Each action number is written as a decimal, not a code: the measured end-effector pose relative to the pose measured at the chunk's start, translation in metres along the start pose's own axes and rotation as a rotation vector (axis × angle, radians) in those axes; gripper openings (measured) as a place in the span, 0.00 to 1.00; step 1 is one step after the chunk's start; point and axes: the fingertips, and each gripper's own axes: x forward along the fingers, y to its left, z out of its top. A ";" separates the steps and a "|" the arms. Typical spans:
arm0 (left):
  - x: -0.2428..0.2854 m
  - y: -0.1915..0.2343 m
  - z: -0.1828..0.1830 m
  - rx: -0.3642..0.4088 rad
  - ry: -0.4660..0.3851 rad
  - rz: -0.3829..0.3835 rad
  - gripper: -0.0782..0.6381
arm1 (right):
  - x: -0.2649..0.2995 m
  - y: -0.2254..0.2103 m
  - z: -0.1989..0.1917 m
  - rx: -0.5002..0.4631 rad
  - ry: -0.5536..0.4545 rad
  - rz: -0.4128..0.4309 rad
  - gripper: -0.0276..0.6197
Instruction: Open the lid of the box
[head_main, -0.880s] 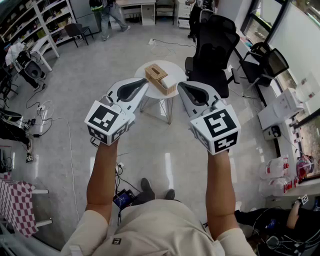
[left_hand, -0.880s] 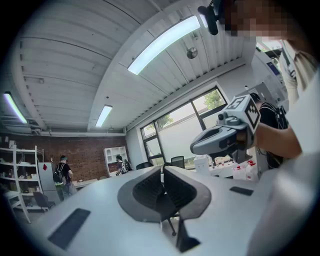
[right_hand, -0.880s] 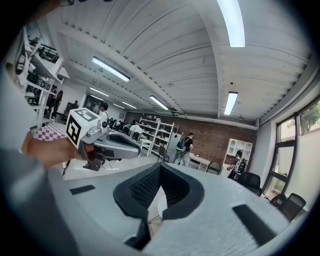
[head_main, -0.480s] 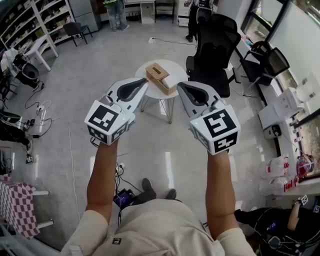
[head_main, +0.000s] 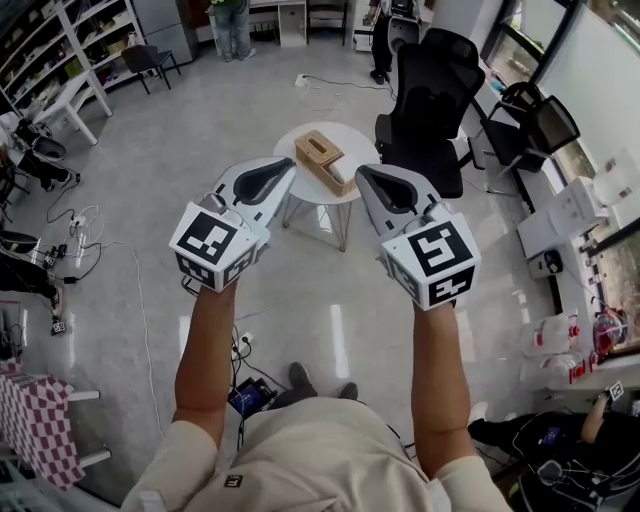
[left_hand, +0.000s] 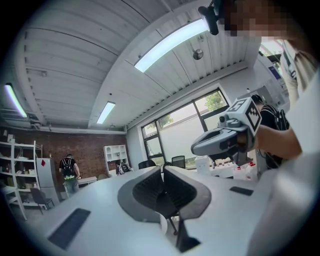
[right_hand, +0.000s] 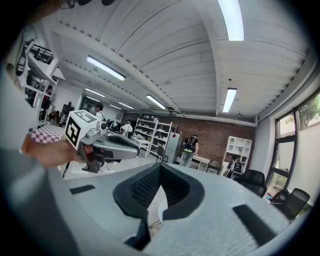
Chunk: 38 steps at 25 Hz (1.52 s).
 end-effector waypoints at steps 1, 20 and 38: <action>-0.001 0.005 -0.001 -0.002 -0.001 0.000 0.14 | 0.005 0.000 0.001 0.006 -0.007 -0.004 0.03; 0.059 0.047 -0.025 -0.043 0.026 0.016 0.14 | 0.059 -0.063 -0.017 0.033 -0.029 -0.003 0.03; 0.167 0.070 -0.051 -0.031 0.096 0.171 0.14 | 0.116 -0.166 -0.050 0.031 -0.079 0.190 0.03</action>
